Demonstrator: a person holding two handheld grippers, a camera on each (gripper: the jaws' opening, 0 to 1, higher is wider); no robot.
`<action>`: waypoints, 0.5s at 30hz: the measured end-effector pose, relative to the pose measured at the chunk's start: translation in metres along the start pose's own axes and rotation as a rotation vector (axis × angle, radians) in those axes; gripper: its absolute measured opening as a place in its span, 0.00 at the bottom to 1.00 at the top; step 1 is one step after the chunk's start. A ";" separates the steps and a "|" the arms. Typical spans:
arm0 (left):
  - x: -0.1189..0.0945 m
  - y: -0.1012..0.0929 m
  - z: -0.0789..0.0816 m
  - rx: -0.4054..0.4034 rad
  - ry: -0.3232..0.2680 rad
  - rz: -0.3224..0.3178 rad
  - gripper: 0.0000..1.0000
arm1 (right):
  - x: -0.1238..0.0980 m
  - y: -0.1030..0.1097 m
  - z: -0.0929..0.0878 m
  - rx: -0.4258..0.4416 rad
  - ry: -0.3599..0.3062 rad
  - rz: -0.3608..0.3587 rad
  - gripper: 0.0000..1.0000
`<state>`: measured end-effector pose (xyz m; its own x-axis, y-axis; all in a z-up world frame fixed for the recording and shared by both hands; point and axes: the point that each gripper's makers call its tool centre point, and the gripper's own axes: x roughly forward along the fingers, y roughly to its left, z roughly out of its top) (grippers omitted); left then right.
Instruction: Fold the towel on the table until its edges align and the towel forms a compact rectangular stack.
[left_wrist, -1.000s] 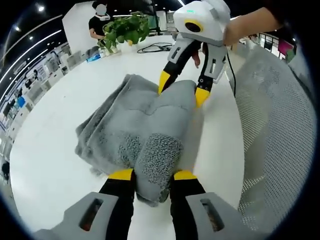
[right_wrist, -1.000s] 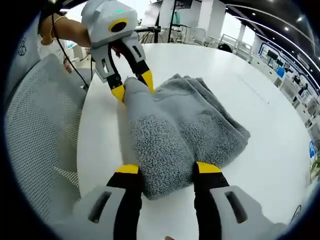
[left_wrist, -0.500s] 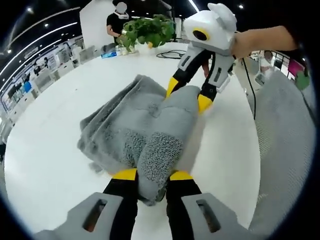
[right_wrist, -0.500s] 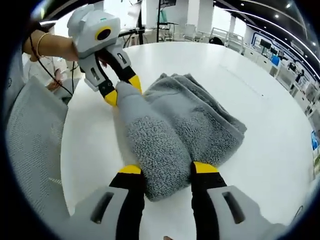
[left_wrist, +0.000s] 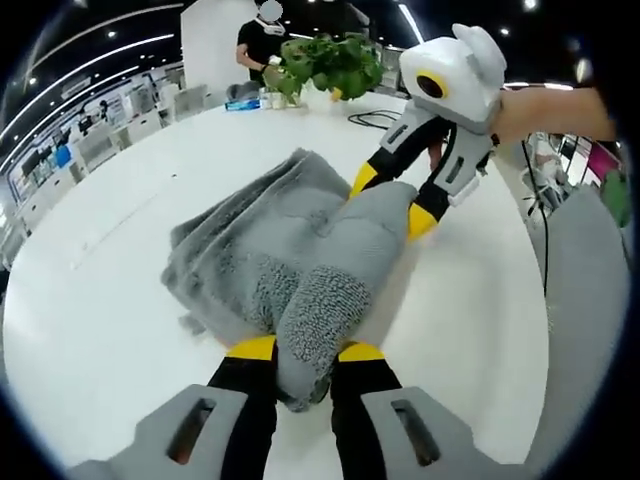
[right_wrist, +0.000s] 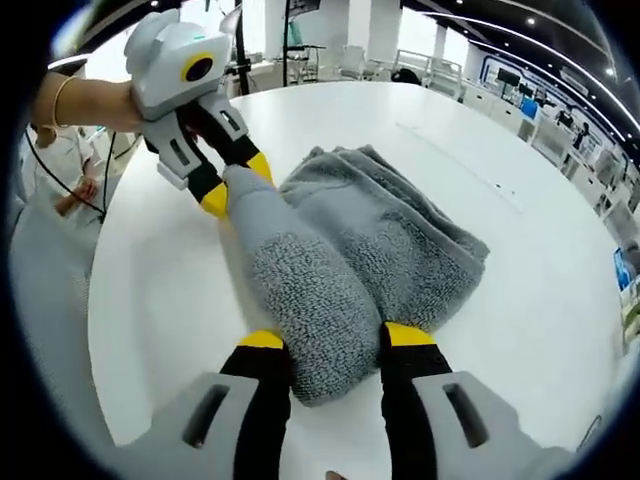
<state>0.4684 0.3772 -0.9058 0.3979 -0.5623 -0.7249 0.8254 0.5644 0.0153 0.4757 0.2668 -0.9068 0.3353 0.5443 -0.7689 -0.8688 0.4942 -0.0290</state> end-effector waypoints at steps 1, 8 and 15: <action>0.002 0.003 0.001 0.000 -0.003 0.002 0.19 | 0.002 -0.003 0.002 0.003 0.000 -0.002 0.34; 0.010 0.021 0.010 -0.008 -0.010 0.009 0.19 | 0.009 -0.020 0.010 0.012 0.013 -0.005 0.33; 0.015 0.032 0.016 -0.002 0.005 -0.004 0.19 | 0.013 -0.030 0.013 0.031 0.009 -0.014 0.33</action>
<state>0.5069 0.3771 -0.9053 0.3922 -0.5615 -0.7286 0.8263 0.5631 0.0108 0.5111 0.2677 -0.9077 0.3439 0.5312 -0.7743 -0.8522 0.5229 -0.0197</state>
